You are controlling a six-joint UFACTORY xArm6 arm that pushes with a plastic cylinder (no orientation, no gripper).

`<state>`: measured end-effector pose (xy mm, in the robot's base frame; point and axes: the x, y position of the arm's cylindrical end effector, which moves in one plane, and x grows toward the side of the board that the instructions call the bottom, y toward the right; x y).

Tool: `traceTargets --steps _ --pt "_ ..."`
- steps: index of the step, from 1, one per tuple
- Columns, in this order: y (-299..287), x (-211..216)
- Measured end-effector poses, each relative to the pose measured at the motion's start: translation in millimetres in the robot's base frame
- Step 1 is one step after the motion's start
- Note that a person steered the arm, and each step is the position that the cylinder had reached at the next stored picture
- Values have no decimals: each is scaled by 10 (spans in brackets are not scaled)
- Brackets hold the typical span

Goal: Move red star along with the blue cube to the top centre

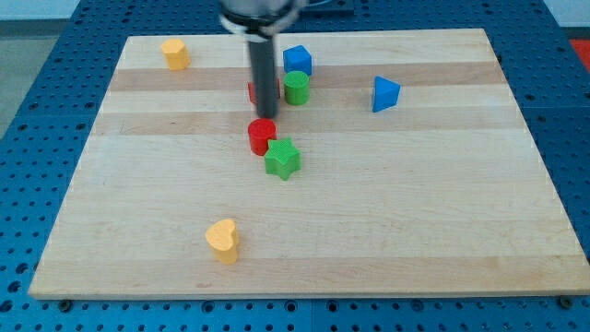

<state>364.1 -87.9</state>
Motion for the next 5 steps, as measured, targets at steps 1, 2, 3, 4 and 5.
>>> traceTargets --steps 1,2,3,4,5 --pt "-384 -136" --pt "134 -27" --pt "135 -273" --pt "292 -535" --pt "492 -667"
